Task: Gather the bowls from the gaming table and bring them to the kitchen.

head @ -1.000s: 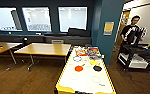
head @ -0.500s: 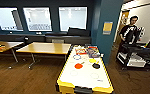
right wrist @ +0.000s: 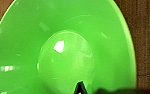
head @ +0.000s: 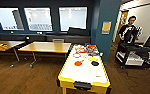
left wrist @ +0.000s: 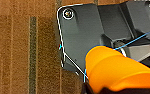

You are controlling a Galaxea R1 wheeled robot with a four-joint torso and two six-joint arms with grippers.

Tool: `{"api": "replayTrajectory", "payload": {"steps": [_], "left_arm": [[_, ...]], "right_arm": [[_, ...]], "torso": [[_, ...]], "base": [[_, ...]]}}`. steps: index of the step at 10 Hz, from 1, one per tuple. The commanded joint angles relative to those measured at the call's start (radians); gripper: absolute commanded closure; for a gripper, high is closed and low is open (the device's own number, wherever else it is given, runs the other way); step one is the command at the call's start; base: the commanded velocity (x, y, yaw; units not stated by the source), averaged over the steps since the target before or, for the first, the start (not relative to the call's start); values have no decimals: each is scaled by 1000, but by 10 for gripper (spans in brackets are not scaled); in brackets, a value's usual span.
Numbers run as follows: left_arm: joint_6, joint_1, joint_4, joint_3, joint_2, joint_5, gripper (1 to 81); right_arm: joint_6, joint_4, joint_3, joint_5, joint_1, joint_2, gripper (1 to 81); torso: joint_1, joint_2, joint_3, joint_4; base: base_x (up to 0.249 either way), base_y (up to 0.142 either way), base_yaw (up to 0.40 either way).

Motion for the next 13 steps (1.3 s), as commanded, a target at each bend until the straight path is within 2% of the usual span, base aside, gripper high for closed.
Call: {"api": "replayTrajectory", "payload": {"steps": [1, 5, 13], "left_arm": [[8, -29, 9, -7, -22, 53, 811], [8, -29, 9, -7, -18, 53, 811], [5, -26, -5, -13, -4, 49, 811]], "right_arm": [[-3, -9, -2, -44, 27, -10, 811], [-5, -11, -2, -43, 27, -7, 811], [-5, -11, -6, -44, 29, 0, 811]], "torso": [[0, 0, 0, 0], [-1, 0, 0, 0], [-1, -1, 0, 0]], "base": [[-159, 0, 0], [-138, 0, 0], [0, 0, 0]]}}
